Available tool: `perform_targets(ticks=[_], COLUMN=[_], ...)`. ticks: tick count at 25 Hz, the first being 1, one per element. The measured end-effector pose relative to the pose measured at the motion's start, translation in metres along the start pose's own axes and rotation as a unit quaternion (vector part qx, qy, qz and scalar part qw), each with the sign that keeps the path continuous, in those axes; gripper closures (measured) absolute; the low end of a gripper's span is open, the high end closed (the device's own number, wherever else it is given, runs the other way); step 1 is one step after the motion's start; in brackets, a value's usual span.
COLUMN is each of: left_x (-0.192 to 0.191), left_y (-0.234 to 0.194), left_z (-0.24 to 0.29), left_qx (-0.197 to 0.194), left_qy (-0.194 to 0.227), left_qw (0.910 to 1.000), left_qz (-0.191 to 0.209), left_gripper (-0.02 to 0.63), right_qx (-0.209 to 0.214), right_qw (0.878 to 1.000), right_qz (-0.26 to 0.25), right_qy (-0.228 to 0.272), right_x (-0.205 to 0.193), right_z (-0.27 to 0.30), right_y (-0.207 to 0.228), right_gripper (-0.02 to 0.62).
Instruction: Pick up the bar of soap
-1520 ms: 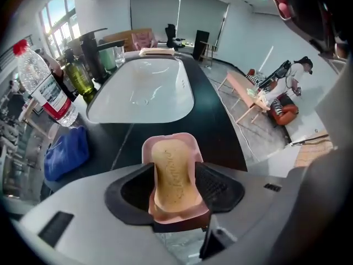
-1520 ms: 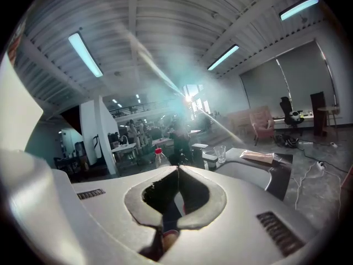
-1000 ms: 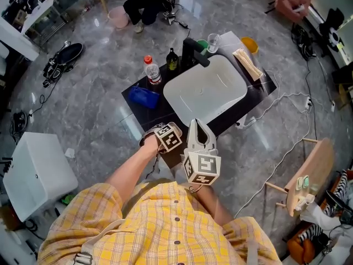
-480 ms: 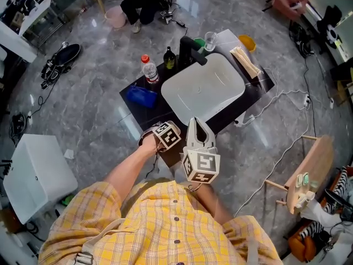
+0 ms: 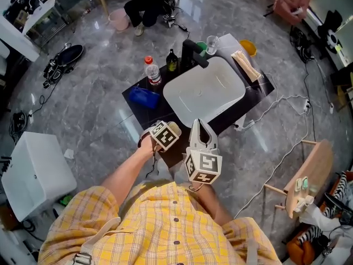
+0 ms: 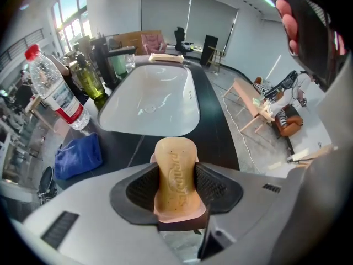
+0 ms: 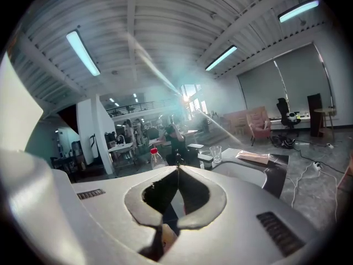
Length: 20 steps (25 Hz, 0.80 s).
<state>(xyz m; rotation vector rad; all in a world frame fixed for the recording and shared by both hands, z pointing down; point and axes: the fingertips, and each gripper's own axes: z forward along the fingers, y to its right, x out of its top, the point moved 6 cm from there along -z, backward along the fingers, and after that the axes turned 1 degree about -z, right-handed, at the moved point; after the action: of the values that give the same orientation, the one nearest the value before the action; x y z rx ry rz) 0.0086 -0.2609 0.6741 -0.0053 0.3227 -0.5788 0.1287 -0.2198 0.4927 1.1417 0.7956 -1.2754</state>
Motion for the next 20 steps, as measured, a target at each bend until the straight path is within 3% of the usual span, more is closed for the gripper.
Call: perform_targets(ticks=[3,5,8,12,14,16,20], left_x=[0.002,0.007,0.015,0.020,0.020,0.019,0.014], left_y=[0.004,0.005,0.011,0.019,0.023,0.027,0.040], left_z=[-0.014,-0.030,-0.065,-0.110,-0.132,-0.155,-0.204], left_qx=[0.014,0.032,0.049,0.075,0.098,0.130,0.191], left_qy=[0.060,0.114,0.191,0.288,0.333,0.385,0.507], left_qw=[0.9976,0.9915,0.9764,0.9470,0.9295,0.9057,0.8340], left_qz=[-0.031,-0.055,-0.087,-0.120,-0.126,-0.121,-0.104], left_gripper=[0.405,0.405,0.405,0.405,0.405,0.404,0.403], right_qx=[0.004,0.008,0.013,0.021,0.025,0.028,0.037], right_qw=[1.000,1.000,1.000,1.000,1.000,0.999,0.999], right_qz=[-0.001,-0.002,-0.004,-0.009,-0.010,-0.012,-0.019], right_qy=[0.001,0.003,0.005,0.008,0.011,0.015,0.025], right_x=[-0.001,0.000,0.001,0.001,0.002,0.004,0.007], right_z=[0.000,-0.001,-0.004,-0.008,-0.011,-0.015,-0.023], right_y=[-0.004,-0.008,-0.014,-0.024,-0.027,-0.030,-0.035], right_gripper=[0.575,0.575,0.575,0.575,0.575,0.575,0.575])
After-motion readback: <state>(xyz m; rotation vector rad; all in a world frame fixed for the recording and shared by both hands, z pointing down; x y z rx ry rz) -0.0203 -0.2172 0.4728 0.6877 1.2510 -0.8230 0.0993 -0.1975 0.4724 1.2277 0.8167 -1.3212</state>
